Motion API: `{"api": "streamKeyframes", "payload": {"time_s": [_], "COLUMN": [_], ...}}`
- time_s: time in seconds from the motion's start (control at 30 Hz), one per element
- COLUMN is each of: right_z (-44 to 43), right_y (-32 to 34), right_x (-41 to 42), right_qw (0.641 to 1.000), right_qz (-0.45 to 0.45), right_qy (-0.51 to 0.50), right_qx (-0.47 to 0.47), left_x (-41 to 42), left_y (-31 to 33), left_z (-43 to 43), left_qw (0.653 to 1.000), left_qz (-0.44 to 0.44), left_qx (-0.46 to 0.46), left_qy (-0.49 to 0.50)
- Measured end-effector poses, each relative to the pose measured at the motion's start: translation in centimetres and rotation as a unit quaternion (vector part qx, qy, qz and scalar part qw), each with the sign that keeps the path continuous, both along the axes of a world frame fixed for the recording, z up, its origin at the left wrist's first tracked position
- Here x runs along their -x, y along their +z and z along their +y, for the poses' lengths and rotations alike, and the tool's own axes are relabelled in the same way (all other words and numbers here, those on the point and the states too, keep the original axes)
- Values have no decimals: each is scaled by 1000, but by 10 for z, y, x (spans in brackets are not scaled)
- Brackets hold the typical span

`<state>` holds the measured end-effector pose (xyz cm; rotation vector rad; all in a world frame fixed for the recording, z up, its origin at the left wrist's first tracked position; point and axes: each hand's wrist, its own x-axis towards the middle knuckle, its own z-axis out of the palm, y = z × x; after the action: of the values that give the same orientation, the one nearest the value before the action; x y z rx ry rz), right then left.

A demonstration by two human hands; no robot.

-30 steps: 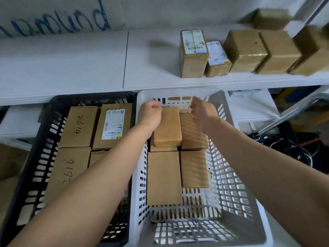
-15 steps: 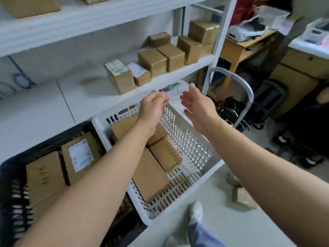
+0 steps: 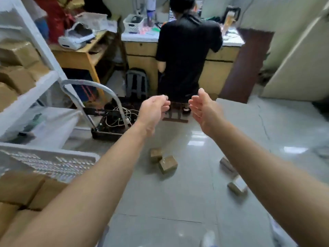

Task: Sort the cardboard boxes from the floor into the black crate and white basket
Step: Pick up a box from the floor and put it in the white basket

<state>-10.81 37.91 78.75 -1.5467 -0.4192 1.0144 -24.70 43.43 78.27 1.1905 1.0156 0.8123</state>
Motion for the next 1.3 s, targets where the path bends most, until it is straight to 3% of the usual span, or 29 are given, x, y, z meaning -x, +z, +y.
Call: {"api": "streamKeyframes", "payload": {"time_s": [0.37,0.6,0.87,1.07,1.3], "right_z": [-121,-149,-120,-79,-60], "right_y": [-53,-102,-167,-256,-422], "right_x": [-273,-359,-435,-489,-547], "right_qw": [982,965,935,913,884], "right_qz": [36,89,140,181,220], "right_qy": [-178,-234,-294,-307,-319], "right_qx": [39,77,144,197,261], "left_x": [-291,-382,-485,-553,-615], "left_y": [-49,-84,-148,-234,-401], "left_z": [-79,-80,-28,23,60], "left_qw": [981,964,938,920,889], "left_qz": [34,68,124,189,296], "left_qx": [77,126,166,170,163], "left_qy": [-172,-223,-277,-299,-311]}}
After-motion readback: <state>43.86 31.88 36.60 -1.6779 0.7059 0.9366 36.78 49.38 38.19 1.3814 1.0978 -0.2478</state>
